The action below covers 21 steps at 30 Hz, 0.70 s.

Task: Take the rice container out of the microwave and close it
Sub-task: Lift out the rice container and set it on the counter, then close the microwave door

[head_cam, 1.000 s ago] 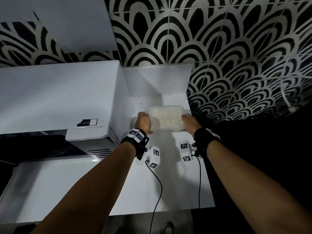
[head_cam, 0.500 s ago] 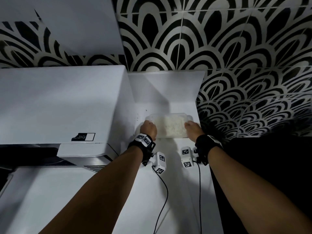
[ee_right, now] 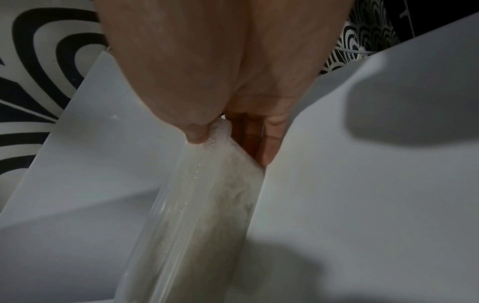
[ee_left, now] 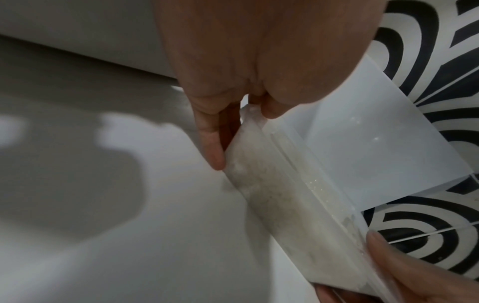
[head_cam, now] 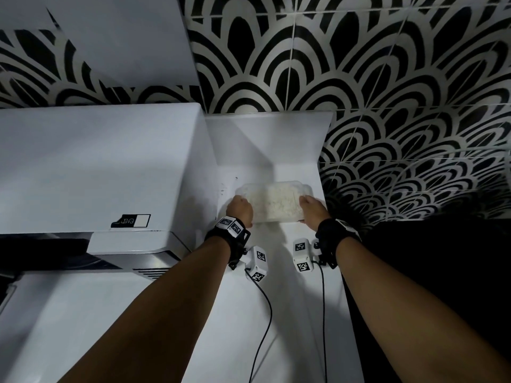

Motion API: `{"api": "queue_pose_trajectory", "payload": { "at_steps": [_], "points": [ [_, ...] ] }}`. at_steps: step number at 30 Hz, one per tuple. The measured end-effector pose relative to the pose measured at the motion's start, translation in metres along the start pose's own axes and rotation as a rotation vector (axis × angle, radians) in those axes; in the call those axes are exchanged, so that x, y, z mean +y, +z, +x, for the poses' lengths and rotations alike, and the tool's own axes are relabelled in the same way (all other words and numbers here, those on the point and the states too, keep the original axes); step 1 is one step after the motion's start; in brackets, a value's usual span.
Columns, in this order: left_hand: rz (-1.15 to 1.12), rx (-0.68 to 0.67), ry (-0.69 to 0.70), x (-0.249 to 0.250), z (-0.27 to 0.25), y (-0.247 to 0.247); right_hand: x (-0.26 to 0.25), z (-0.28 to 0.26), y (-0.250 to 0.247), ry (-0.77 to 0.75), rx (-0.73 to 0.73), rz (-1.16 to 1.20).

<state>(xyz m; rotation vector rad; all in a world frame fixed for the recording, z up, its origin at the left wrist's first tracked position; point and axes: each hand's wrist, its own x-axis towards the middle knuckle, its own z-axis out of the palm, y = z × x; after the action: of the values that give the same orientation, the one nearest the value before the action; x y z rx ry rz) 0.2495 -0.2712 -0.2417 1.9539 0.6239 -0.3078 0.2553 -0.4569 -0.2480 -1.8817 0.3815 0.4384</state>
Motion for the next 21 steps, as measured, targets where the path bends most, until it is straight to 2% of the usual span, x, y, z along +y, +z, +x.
{"api": "queue_pose_trajectory", "payload": {
  "at_steps": [8,12,14,16,21],
  "points": [
    [0.067,0.000,0.037,-0.004,0.003,-0.001,0.001,0.001,0.001,-0.003,0.009,0.009],
    [0.128,0.079,0.015,0.004,-0.011,0.000,0.004,-0.001,0.001,-0.023,0.012,-0.055],
    [0.221,0.113,0.086,0.005,-0.020,0.000,0.006,-0.004,0.000,-0.049,0.049,-0.160],
    [0.335,0.116,0.232,0.004,-0.032,-0.002,0.005,-0.008,0.000,-0.076,0.094,-0.236],
    [0.358,0.074,0.459,0.008,-0.065,-0.018,-0.011,-0.038,0.006,-0.190,0.224,-0.242]
  ]
}}
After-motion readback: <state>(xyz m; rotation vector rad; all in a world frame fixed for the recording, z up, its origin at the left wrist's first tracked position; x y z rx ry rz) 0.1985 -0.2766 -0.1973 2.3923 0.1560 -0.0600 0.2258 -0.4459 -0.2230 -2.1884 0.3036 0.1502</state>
